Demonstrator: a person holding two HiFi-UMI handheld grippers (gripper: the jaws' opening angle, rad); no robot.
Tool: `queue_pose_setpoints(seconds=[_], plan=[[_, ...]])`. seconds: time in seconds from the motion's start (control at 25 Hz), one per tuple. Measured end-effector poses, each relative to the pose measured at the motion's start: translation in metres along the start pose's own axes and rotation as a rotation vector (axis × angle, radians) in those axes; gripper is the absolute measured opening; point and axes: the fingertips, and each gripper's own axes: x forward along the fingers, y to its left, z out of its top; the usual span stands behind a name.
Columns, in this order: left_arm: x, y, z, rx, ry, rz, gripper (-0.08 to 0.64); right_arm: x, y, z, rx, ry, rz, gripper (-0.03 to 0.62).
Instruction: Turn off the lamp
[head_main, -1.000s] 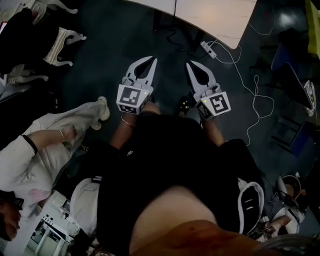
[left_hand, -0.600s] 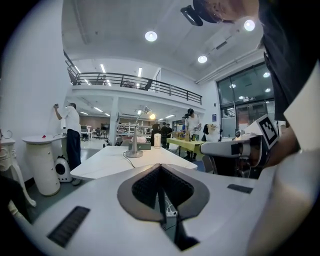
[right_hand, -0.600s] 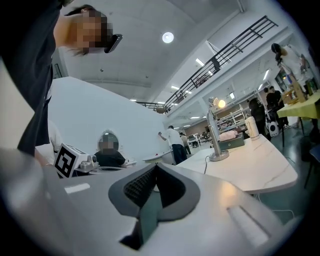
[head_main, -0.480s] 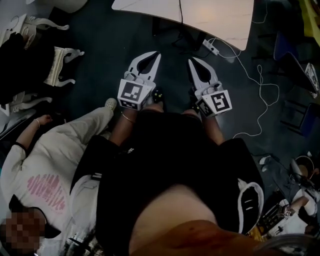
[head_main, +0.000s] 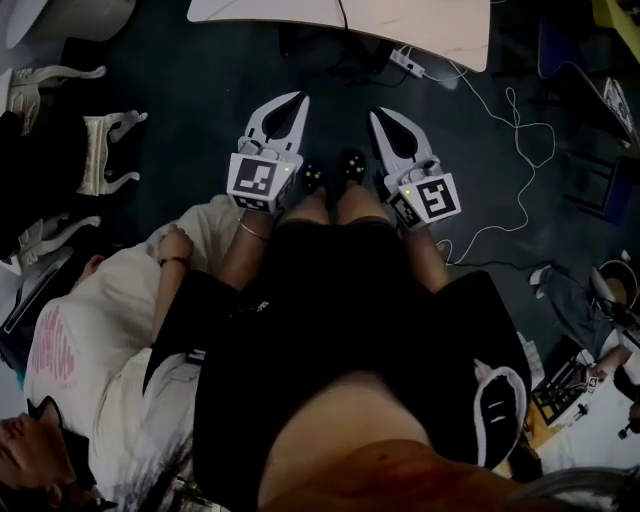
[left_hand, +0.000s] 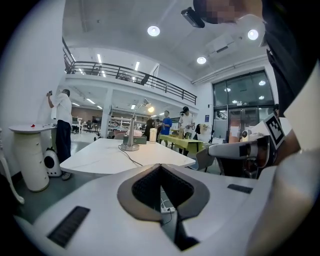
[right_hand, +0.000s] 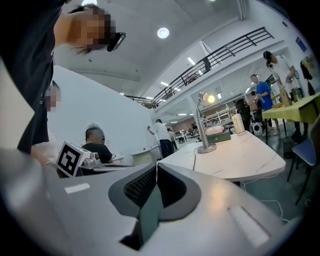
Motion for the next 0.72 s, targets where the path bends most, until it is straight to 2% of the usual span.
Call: queue_pose_setpoints(seconds=[0.16,0.32,0.52,0.72], plan=[[0.012,0.001,-0.007,0.021,0.001,-0.009,0.002,0.002,-0.013,-0.01,-0.001,0.021,-0.013,-0.002],[0.027,0.004,-0.02,0.043,0.025,-0.021,0.002,0.013,-0.033,-0.027,0.004,0.084,-0.047,-0.002],[0.051,0.007,-0.039,0.018,0.049,-0.025,0.002,0.032,-0.05,-0.035,0.009,0.064,-0.011,-0.002],[0.08,0.005,-0.067,0.0,0.096,-0.031,0.002,0.049,-0.073,-0.061,0.008,0.096,0.036,-0.002]])
